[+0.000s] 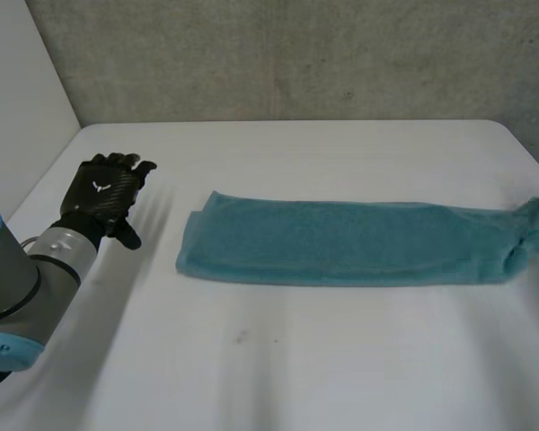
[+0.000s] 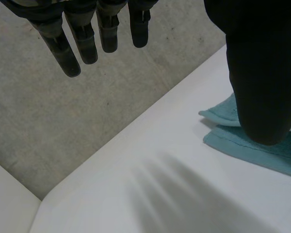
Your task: Fold the laundry
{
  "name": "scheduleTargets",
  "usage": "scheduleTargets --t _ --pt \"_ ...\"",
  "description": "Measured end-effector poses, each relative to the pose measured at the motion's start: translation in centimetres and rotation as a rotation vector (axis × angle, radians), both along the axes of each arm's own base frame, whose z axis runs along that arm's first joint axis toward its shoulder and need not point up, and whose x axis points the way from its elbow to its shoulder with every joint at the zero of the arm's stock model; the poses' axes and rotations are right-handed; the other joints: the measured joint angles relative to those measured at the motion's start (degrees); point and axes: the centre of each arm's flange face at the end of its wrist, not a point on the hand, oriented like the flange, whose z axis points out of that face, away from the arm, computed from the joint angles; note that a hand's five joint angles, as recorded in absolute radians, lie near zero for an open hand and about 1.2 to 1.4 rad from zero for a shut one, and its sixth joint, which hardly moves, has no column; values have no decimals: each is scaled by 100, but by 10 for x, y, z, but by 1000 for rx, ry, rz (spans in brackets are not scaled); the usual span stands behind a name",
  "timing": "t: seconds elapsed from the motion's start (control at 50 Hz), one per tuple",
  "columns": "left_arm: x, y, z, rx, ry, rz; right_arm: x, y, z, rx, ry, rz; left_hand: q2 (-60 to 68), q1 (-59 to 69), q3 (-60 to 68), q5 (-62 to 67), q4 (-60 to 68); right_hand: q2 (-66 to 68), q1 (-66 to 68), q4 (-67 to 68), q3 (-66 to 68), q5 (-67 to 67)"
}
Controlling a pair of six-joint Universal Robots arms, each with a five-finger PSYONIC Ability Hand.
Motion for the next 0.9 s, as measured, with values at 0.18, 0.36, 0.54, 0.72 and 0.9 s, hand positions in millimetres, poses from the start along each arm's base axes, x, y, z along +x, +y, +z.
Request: scheduleTargets --t 0.18,0.36,0.54,0.72,0.9 --pt "4 -3 4 -11 3 15 159 45 34 -116 -38 380 0 0 0 0 0 5 0 2 12 0" --pt "7 -5 8 -23 5 26 340 169 23 -197 -81 901 0 0 0 0 0 5 0 2 12 0" --pt "8 -5 9 -25 6 28 405 250 -47 -112 -40 1149 0 0 0 0 0 5 0 2 12 0" --pt "4 -3 10 -27 8 8 399 242 -40 -123 -23 1049 0 0 0 0 0 -5110 -4184 -5110 -5034 -4853" --pt "-23 6 24 -67 40 -76 332 194 20 -91 -190 761 0 0 0 0 0 -5520 -4314 -5510 -5547 -5266"
